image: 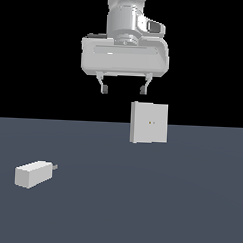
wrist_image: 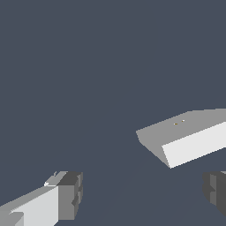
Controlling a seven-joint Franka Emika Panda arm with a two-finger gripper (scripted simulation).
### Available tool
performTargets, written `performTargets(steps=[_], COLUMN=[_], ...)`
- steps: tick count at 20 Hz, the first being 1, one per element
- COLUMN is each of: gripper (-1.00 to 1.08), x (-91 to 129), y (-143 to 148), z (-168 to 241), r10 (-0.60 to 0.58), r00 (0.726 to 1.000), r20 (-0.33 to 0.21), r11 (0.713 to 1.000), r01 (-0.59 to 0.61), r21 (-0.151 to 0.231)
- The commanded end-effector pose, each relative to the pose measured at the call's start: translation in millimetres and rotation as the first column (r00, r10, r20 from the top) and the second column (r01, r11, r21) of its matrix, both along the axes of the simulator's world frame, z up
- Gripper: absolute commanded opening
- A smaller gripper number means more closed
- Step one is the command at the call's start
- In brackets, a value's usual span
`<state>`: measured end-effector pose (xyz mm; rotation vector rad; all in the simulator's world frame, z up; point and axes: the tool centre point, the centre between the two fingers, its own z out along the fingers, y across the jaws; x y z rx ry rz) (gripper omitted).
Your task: Plug the charger into the wall socket.
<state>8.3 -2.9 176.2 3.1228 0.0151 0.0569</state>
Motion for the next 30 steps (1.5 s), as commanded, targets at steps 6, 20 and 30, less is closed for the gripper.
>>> performTargets(steps=[6,20,30], gripper=[1.00,1.00,1.00], x=[-3,-44,-79], y=[3,41,86], z=[-2,-36,-73], r10=[-0.008,-0.119,-0.232], r00=[1.000,0.992,0.969], r20=[0.003,0.043,0.085], r11=[1.000,0.993,0.973], r01=[0.008,0.119,0.232], r21=[0.000,0.004,0.012])
